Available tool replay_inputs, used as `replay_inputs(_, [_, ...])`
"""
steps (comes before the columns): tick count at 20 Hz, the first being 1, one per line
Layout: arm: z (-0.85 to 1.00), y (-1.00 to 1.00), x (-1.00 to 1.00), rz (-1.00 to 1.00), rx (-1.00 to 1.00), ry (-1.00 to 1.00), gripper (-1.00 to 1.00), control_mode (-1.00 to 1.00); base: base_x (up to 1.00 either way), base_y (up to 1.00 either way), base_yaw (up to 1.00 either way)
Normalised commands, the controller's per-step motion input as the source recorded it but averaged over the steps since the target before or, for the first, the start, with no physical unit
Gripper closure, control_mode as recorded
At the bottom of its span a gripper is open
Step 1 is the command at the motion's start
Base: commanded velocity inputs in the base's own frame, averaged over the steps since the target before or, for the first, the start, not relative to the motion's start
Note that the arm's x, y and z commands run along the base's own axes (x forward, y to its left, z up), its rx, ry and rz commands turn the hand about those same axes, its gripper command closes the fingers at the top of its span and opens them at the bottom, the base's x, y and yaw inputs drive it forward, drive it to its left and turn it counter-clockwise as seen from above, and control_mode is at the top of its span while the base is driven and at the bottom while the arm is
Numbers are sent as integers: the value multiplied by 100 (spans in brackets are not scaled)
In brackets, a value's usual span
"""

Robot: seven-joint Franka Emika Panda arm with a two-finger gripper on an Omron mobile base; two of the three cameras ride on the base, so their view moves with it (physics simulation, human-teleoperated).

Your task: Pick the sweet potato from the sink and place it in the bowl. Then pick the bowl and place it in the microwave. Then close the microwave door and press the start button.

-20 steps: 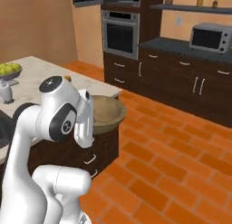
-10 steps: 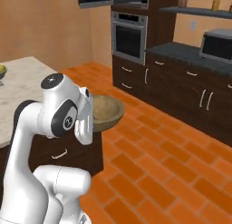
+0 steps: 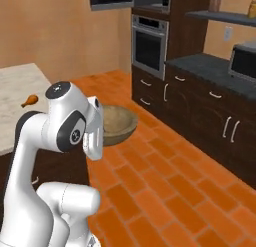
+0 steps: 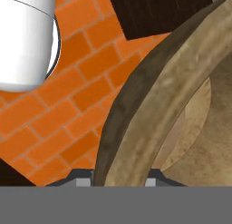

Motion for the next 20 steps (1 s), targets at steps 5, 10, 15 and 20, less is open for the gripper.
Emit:
replay_inputs(5, [0, 0, 0, 0, 0, 0, 100, 100, 100, -95, 47])
replay_inputs(10, [0, 0, 0, 0, 0, 0, 100, 100, 100, -73, 55])
replay_inputs(15, [0, 0, 0, 0, 0, 0, 100, 100, 100, -72, 55])
replay_inputs(20, [0, 0, 0, 0, 0, 0, 100, 100, 100, -76, 52])
